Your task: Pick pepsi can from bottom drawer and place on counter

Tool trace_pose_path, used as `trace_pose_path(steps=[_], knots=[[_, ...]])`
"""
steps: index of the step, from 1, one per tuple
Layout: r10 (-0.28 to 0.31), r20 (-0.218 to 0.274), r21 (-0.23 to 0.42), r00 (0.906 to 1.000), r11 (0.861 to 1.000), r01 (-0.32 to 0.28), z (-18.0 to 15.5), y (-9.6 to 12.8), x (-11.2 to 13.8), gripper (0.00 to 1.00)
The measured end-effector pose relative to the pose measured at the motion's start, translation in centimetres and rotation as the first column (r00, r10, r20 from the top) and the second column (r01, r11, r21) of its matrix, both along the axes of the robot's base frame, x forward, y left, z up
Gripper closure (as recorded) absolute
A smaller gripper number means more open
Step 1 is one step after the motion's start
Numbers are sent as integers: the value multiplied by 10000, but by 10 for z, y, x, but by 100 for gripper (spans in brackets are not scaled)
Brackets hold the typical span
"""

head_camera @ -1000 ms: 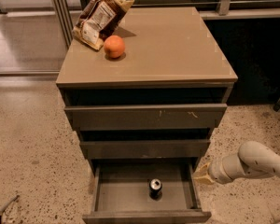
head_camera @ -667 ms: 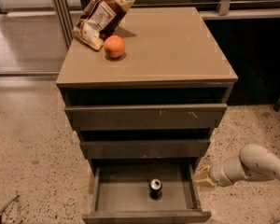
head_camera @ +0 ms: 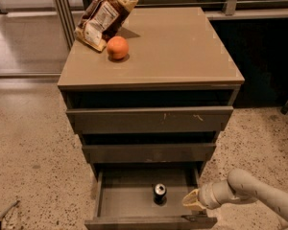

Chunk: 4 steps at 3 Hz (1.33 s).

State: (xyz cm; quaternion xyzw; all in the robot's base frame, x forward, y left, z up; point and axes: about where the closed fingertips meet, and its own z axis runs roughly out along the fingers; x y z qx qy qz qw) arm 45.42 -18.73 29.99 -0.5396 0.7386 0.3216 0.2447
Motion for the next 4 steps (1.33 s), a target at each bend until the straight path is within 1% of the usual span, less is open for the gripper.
trace_pose_path(steps=[1,2,3,4], knots=[[68,161,-80,9998,9999,-67,2,1,-4,100],[324,797,-340,9963,9990,-298,-3,3,-6,81],[686,1564,-668,9853,9960,-587,-14,5,5,58],[918,2044,-895,9746,9932,-748,-31,4,20,34]])
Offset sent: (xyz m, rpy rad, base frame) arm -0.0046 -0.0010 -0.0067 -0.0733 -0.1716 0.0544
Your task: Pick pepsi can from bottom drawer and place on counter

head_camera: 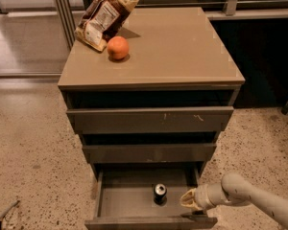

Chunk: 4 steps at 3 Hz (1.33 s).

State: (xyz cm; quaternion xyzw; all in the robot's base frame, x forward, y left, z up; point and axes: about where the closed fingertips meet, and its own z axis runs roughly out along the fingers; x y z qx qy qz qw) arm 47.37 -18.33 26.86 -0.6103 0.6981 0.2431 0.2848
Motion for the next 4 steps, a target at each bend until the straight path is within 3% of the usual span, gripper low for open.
trace_pose_path(steps=[2,4], knots=[[312,388,416,9988,9986,-328,-35,13,35,30],[743,788,1164,9941,9897,-832,-54,42,71,31]])
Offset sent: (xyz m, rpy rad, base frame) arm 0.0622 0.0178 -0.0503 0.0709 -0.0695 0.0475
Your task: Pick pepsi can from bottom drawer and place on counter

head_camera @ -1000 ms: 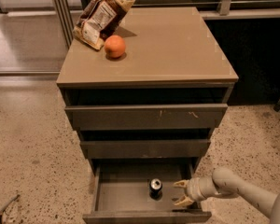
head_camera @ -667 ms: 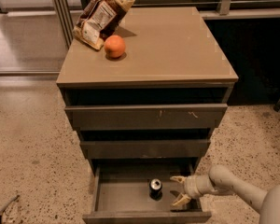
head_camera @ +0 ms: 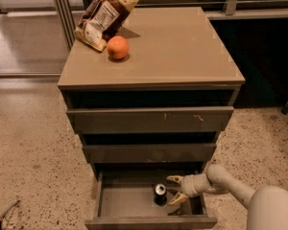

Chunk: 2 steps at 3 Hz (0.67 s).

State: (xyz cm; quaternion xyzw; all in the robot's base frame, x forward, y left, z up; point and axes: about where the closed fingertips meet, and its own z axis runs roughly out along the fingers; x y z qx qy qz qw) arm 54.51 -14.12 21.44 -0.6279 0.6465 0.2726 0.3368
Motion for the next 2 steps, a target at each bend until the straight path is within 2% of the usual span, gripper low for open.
trace_pose_path(steps=[1,2], knots=[[327,-115,352,9994,9989,-323,-12,19,10,30],[643,-429,595,9970,9963,-617,-28,34,14,30]])
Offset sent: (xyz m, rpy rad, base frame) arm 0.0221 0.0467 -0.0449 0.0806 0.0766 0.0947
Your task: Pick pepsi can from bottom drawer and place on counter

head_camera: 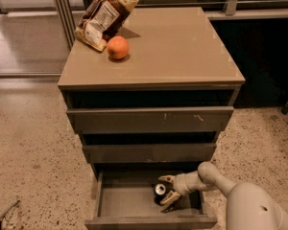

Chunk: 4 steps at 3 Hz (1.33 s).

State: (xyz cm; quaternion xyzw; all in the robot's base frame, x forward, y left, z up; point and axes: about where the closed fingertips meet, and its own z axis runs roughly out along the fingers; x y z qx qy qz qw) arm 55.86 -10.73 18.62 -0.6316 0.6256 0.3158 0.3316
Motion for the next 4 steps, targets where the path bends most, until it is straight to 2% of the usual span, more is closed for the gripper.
trace_pose_path(steps=[1,3,4], knots=[[313,-350,180,9989,9994,-307,-15,13,1,49],[273,-318,234,9991,9994,-266,-11,14,-1,95],[-122,-65,522,9999,9986,125,24,5,-3,100]])
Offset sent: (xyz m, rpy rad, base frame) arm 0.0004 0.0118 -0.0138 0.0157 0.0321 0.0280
